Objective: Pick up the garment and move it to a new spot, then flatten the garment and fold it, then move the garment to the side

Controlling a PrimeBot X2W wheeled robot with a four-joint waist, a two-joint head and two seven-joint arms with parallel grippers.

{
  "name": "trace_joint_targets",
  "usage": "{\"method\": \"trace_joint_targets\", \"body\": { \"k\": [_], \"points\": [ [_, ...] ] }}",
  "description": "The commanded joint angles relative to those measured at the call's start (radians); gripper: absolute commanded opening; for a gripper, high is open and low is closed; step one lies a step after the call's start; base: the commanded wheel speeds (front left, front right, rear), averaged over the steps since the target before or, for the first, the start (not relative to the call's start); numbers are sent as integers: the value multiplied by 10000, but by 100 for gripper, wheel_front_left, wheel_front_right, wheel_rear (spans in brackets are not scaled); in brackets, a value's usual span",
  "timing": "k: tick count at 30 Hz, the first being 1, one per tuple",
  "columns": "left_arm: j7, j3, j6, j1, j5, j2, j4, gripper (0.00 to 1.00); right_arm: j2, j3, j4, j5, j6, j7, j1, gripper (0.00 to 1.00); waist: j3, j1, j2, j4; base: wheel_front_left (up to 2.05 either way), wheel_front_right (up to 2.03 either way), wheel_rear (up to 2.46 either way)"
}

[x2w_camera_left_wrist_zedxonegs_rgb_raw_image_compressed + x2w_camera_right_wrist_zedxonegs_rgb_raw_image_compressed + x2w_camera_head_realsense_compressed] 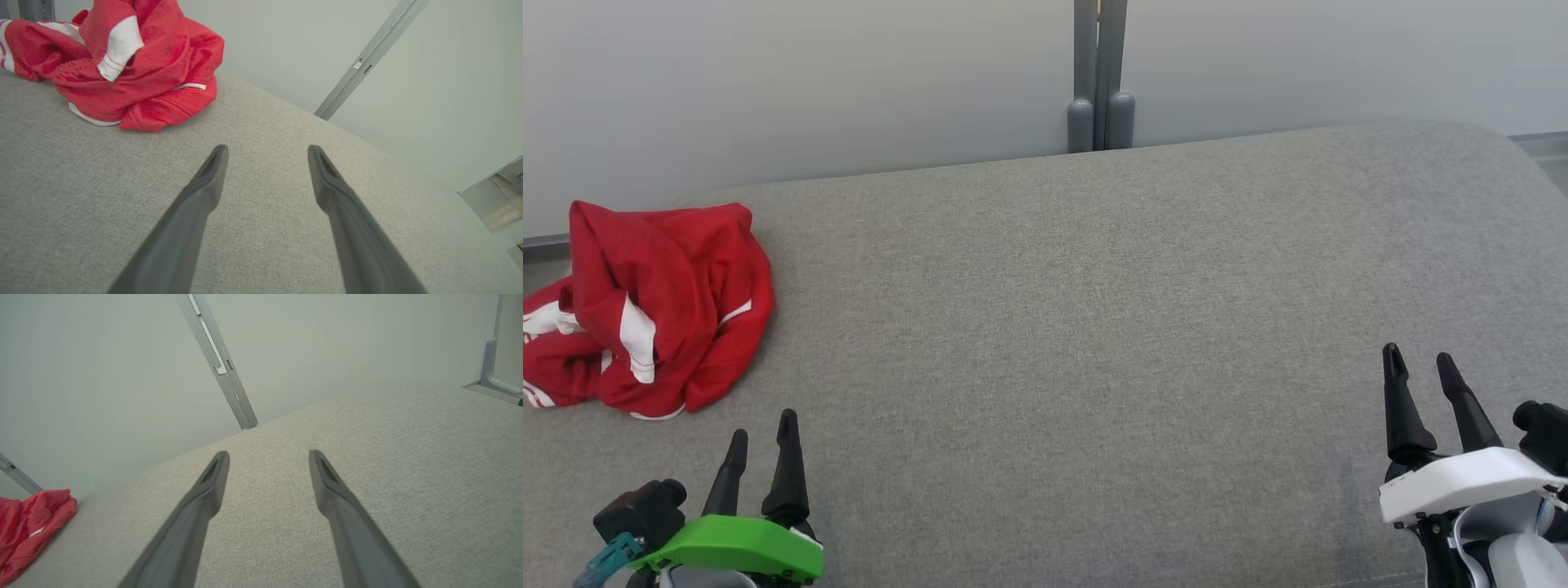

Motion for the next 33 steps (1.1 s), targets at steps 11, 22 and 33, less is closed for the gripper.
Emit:
{"method": "trace_joint_targets", "body": {
  "k": [11, 22, 33],
  "points": [
    [-350, -47, -74, 84, 1333, 194, -196, 100, -90, -90, -139, -1198, 2, -362, 33, 100, 2, 0, -1, -27, 0, 0, 0],
    [-613, -99, -71, 193, 2180, 304, -37, 100, -120, -153, 93, -1727, 3, -629, 19, 100, 7, 0, -1, -91, 0, 0, 0],
    [-828, -15, -77, 172, 2886, 320, 335, 100, -169, -213, 227, -2452, 3, -869, 24, 100, 28, -1, -1, -99, 0, 0, 0]
  ]
}}
